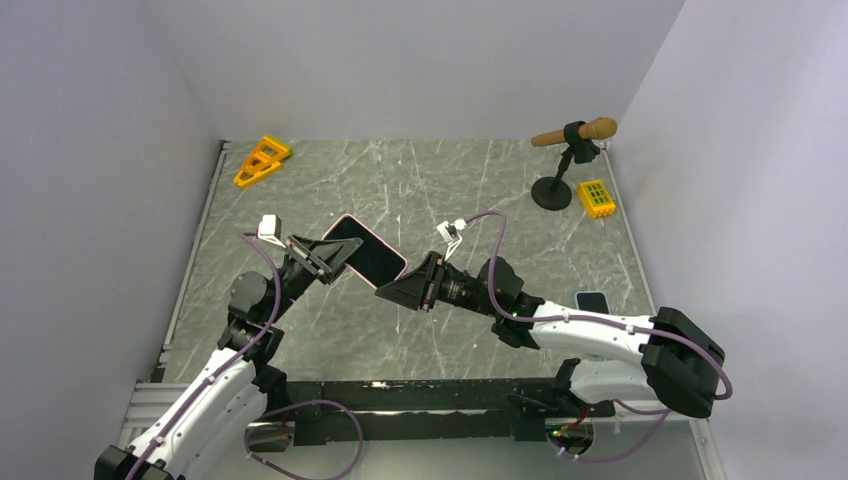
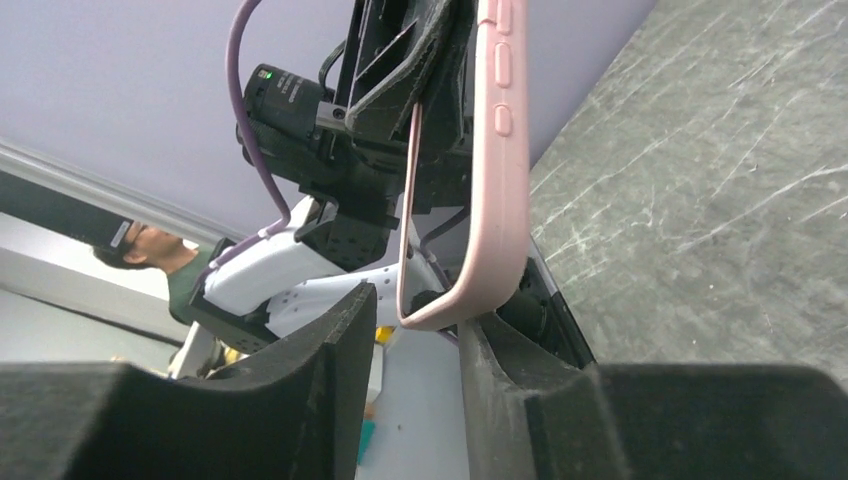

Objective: Take the phone out of the phone case
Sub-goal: Remove the phone case from the phone.

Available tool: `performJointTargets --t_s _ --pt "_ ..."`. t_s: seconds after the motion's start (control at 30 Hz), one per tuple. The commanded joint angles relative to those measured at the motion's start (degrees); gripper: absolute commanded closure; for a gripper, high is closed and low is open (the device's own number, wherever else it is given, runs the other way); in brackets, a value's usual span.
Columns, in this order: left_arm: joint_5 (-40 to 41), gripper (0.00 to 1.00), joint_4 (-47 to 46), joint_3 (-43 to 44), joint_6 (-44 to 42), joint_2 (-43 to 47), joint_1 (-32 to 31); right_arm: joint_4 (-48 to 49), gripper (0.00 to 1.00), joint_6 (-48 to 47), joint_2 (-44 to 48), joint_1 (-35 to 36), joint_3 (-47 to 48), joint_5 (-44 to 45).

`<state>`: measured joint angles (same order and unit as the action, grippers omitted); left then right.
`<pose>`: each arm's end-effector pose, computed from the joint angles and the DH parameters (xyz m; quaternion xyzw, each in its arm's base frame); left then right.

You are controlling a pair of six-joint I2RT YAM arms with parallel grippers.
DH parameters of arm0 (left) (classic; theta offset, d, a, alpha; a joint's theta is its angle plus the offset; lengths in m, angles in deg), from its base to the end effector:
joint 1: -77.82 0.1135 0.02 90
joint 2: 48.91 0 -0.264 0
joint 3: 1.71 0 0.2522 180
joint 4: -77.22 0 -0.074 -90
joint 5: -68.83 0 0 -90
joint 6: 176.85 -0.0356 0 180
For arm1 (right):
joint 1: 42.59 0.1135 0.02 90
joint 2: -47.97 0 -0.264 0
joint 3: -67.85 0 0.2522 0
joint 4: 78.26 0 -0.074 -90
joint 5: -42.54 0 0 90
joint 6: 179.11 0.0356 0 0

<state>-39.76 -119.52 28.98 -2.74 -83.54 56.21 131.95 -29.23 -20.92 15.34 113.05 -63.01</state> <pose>0.1441 -0.0693 0.2701 -0.2115 0.5918 -0.6757 0.3853 0.1318 0.2283 0.2707 -0.0897 0.6613 0.6796 0.3047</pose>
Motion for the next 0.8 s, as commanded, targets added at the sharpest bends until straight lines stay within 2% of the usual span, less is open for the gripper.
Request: performJointTargets --t_s 0.0,0.13,0.23,0.3,0.33,0.37,0.43,0.53,0.63,0.77 --pt "3.03 1.0 -7.75 0.53 2.54 0.96 -0.77 6.66 0.63 1.02 -0.77 0.32 0.29 2.67" --pt "2.6 1.0 -8.83 0.99 3.02 0.15 -1.26 5.47 0.66 0.39 -1.4 0.41 1.61 3.85" --pt "2.65 1.0 -9.67 0.84 3.97 -0.17 -1.66 5.38 0.72 0.32 -2.14 0.31 1.9 4.71" --pt "2.19 1.0 -9.7 0.85 5.47 -0.17 -1.85 5.91 0.79 -0.11 -2.72 0.38 1.81 4.83" --pt "1.71 1.0 -8.98 0.97 6.78 -0.04 -1.86 5.99 0.92 -1.0 -3.11 0.31 1.78 4.68" --pt "0.92 1.0 -7.46 1.26 8.61 0.27 -1.86 6.52 1.0 -3.64 -3.47 0.38 1.66 4.26" --pt "-1.94 1.0 -2.35 2.01 12.47 0.67 -1.86 7.58 1.0 -16.03 -3.33 1.91 0.38 4.19" --pt "-7.71 1.0 10.95 5.7 14.63 1.41 -1.84 -0.68 1.0 -36.3 -0.52 6.94 -0.57 12.1" --pt "-10.83 1.0 19.84 9.66 13.04 1.58 -1.86 -9.31 1.0 -45.35 0.07 7.15 3.14 13.24" --pt "-11.85 1.0 23.11 11.12 12.93 1.58 -1.86 -19.43 1.0 -53.52 0.2 7.06 10.3 15.44"
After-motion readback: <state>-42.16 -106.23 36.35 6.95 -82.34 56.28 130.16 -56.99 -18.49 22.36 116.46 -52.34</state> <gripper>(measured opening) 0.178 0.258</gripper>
